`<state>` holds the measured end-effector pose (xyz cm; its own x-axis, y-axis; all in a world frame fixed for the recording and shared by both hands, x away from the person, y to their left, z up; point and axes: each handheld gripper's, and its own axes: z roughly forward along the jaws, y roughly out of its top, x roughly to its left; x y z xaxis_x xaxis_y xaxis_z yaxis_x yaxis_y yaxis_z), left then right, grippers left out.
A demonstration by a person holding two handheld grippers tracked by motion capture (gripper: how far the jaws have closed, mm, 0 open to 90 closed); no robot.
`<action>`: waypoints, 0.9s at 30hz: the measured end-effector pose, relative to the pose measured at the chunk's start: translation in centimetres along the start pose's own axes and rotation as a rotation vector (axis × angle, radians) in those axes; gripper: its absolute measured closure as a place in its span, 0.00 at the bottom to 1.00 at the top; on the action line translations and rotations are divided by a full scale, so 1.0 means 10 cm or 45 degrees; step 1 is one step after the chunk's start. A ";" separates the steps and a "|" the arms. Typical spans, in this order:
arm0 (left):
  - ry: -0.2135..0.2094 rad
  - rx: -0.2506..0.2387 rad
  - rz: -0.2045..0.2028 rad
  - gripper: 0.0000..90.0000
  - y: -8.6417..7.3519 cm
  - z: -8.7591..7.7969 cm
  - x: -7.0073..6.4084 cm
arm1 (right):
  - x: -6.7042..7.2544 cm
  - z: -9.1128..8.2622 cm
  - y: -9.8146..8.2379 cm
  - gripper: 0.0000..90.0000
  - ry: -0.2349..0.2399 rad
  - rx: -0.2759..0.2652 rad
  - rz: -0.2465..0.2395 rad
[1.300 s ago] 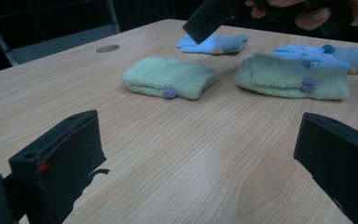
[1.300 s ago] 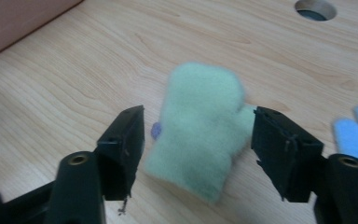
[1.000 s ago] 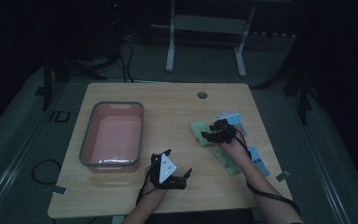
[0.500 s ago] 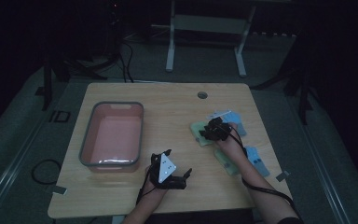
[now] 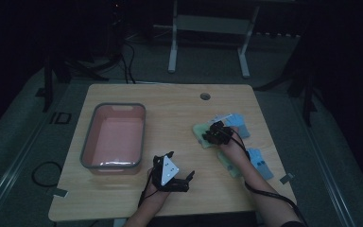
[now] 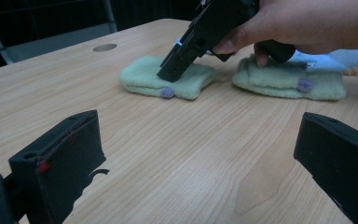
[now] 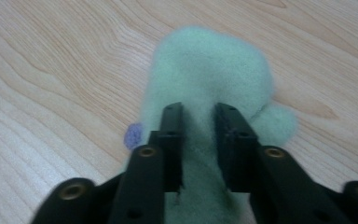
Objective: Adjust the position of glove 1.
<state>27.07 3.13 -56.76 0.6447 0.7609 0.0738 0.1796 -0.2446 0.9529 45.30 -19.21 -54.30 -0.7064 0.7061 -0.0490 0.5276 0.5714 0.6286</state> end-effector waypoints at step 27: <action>0.000 -0.001 -0.026 0.02 0.00 0.00 0.02 | 0.51 -0.81 0.43 0.94 -0.136 -0.073 0.224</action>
<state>27.21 3.27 -56.75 0.6411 0.7655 0.0543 0.1923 -0.2287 0.9543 40.14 -16.50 -45.56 -0.5502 0.8349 -0.0148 0.6087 0.4131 0.6774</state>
